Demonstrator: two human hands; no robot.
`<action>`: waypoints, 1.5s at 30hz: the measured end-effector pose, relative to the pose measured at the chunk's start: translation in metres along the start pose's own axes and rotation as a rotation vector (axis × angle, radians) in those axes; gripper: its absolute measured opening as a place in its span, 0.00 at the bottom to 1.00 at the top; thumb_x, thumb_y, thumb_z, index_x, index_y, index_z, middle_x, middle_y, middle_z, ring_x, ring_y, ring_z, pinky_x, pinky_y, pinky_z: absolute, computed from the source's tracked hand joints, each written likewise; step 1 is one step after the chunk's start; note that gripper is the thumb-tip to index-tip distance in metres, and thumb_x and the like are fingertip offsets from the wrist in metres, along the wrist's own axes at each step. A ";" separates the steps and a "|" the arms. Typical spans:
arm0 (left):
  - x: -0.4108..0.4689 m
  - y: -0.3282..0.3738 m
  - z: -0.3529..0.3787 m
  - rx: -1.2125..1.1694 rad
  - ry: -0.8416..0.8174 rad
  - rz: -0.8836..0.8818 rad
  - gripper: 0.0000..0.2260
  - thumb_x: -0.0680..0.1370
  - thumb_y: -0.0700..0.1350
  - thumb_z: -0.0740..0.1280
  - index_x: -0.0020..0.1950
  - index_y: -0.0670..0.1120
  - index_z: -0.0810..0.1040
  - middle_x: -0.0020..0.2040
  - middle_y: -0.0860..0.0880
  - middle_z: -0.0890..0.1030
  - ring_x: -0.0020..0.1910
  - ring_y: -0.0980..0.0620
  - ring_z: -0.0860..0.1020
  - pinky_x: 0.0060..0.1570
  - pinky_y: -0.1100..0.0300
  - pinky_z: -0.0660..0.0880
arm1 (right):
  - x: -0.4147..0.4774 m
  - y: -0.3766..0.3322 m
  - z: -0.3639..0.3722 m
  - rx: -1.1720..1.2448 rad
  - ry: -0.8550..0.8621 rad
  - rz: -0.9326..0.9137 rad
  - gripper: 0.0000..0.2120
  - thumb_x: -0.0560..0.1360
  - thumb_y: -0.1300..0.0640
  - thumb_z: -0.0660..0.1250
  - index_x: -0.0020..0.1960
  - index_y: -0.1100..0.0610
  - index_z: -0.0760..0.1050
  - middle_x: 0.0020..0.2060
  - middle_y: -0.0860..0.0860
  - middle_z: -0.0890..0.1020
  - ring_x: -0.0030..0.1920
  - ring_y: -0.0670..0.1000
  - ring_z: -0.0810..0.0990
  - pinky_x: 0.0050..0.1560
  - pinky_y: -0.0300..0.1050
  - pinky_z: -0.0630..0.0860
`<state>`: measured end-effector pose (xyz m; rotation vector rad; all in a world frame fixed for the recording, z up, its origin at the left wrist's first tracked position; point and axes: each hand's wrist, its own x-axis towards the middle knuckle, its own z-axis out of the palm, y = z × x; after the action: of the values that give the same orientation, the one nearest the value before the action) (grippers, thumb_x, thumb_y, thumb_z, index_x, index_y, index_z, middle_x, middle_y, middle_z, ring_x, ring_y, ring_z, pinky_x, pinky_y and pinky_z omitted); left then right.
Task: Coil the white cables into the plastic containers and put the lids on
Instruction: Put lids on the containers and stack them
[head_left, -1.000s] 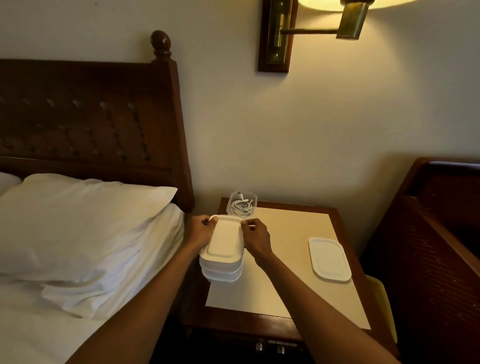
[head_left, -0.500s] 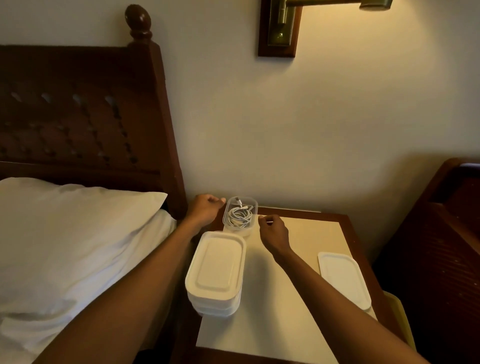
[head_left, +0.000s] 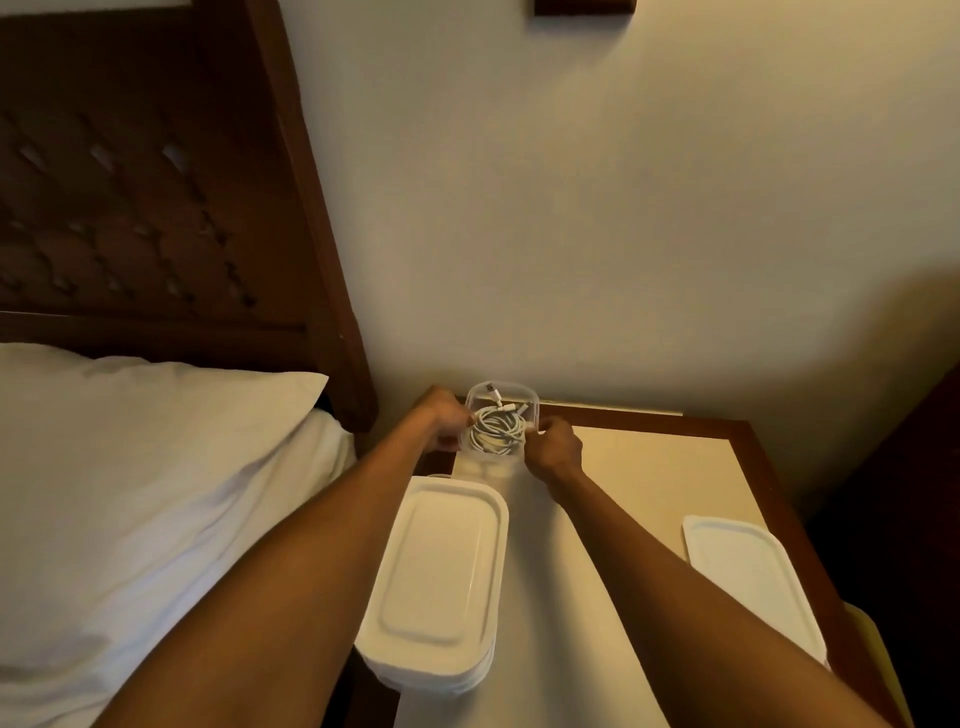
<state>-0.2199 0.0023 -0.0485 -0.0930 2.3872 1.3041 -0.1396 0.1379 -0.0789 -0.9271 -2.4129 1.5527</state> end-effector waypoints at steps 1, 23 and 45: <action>-0.001 0.003 0.001 -0.017 0.023 0.013 0.07 0.76 0.36 0.71 0.38 0.42 0.79 0.40 0.42 0.81 0.40 0.46 0.80 0.42 0.52 0.82 | -0.001 0.000 -0.002 0.044 0.017 0.010 0.14 0.80 0.53 0.64 0.62 0.60 0.73 0.60 0.58 0.78 0.57 0.59 0.78 0.57 0.52 0.76; -0.216 0.033 0.082 0.332 0.085 0.345 0.10 0.71 0.46 0.78 0.42 0.41 0.84 0.39 0.43 0.85 0.41 0.44 0.84 0.47 0.48 0.83 | -0.157 0.070 -0.196 0.165 -0.040 -0.133 0.10 0.79 0.55 0.66 0.56 0.59 0.71 0.45 0.58 0.80 0.37 0.51 0.77 0.34 0.42 0.75; -0.249 -0.024 0.118 0.650 0.164 0.363 0.13 0.79 0.51 0.69 0.54 0.42 0.80 0.54 0.43 0.83 0.49 0.43 0.80 0.40 0.58 0.70 | -0.179 0.142 -0.186 -0.078 -0.013 -0.035 0.11 0.80 0.48 0.64 0.53 0.56 0.72 0.47 0.53 0.81 0.43 0.54 0.82 0.45 0.45 0.76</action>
<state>0.0520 0.0508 -0.0265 0.4543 2.9419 0.5993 0.1417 0.2240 -0.0762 -0.8854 -2.5007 1.4673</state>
